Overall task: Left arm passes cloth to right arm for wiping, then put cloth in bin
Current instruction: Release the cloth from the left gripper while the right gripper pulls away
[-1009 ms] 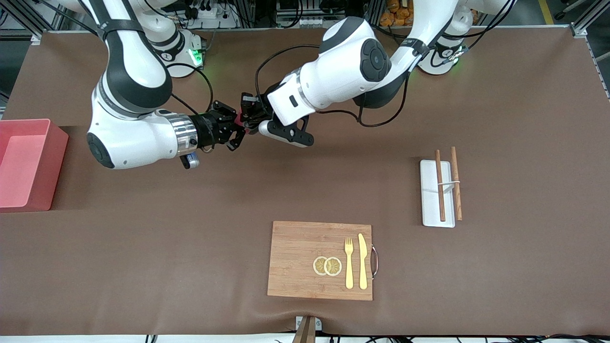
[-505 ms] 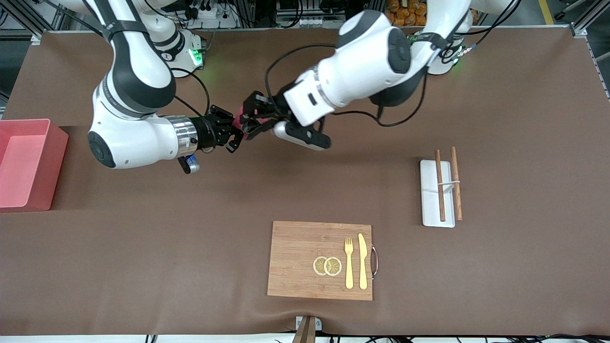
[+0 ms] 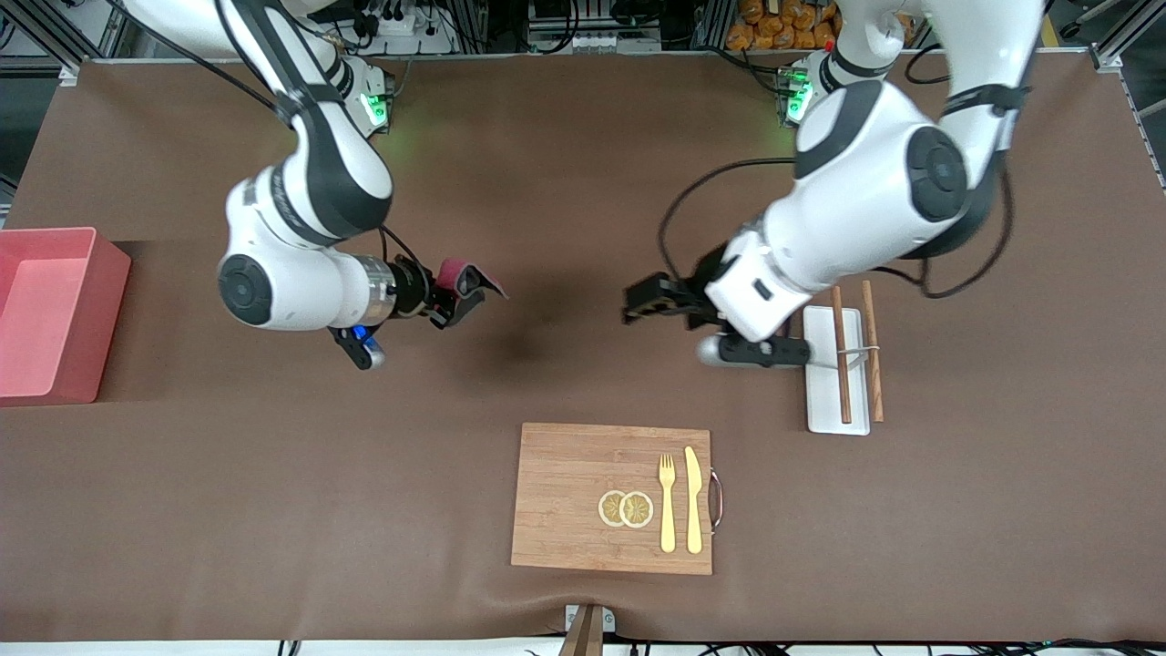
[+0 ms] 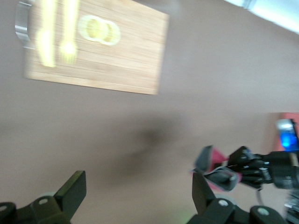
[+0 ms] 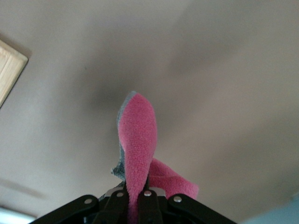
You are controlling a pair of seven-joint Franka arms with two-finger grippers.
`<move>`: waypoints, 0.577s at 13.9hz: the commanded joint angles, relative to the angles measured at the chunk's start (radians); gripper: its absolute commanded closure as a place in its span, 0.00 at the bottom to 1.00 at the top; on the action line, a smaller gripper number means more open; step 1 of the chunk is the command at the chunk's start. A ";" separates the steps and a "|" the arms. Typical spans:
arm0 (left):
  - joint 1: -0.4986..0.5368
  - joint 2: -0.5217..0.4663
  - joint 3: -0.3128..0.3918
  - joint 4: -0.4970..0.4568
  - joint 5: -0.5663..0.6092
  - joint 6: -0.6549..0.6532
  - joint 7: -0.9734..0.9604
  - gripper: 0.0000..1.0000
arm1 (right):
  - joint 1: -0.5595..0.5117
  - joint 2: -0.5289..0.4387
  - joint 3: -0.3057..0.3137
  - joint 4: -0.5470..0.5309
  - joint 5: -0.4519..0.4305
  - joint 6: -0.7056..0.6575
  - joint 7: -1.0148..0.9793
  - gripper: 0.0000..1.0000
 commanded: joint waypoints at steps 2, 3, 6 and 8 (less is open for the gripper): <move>0.078 -0.087 -0.007 -0.024 0.175 -0.178 -0.010 0.00 | -0.007 0.045 -0.005 -0.138 -0.023 0.231 -0.176 1.00; 0.083 -0.102 -0.005 -0.024 0.227 -0.226 -0.006 0.00 | -0.017 0.051 -0.008 -0.186 -0.023 0.290 -0.245 1.00; 0.159 -0.156 -0.009 -0.026 0.283 -0.336 0.009 0.00 | -0.190 0.057 -0.008 -0.255 -0.026 0.315 -0.617 1.00; 0.213 -0.235 -0.005 -0.073 0.290 -0.375 0.081 0.00 | -0.302 0.055 -0.019 -0.255 -0.083 0.286 -0.823 1.00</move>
